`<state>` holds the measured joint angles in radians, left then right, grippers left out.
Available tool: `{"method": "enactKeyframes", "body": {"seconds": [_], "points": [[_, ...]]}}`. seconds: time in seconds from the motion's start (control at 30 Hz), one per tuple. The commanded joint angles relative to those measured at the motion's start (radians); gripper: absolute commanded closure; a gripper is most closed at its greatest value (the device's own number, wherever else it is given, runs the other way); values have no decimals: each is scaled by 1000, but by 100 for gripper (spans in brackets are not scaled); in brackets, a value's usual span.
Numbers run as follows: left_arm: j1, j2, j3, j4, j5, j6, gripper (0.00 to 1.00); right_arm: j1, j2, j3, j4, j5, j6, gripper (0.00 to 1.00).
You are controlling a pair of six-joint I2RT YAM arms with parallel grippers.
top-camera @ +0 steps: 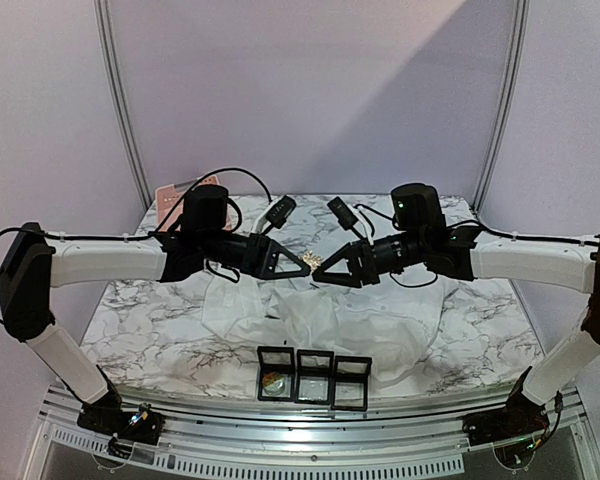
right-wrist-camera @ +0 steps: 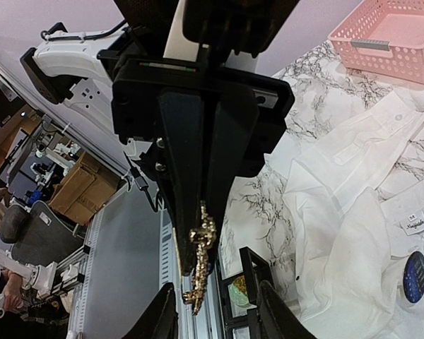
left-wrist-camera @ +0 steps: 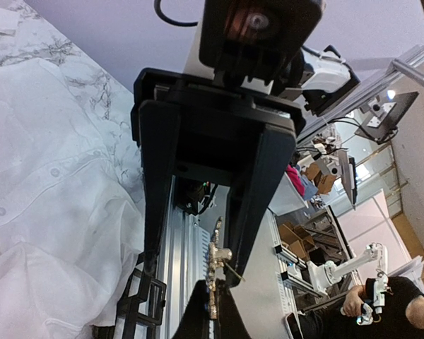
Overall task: Remove the brooch from the garment
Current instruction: Close the brooch at the center of the board.
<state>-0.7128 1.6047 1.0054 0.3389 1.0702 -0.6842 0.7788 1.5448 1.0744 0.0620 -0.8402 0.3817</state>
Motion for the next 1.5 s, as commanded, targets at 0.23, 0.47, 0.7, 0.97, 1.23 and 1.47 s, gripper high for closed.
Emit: {"method": "enactKeyframes", "body": {"seconds": [0.23,0.47,0.7,0.97,1.23,1.47], "points": [[-10,-2,21,-9,13,28,100,4,20,31,32,23,24,64],[-13,-8,25,-34,4,47,100,4,18,35,23,83,35,65],[-17,-10,38,-89,-7,86,100,5,29,45,-8,177,51,68],[-19,-16,48,-134,-17,123,100,4,41,45,-12,188,67,69],[-20,-20,53,-149,-15,139,100,5,59,47,-7,122,62,71],[-23,-33,53,-159,-8,164,100,5,91,52,-5,72,68,76]]}}
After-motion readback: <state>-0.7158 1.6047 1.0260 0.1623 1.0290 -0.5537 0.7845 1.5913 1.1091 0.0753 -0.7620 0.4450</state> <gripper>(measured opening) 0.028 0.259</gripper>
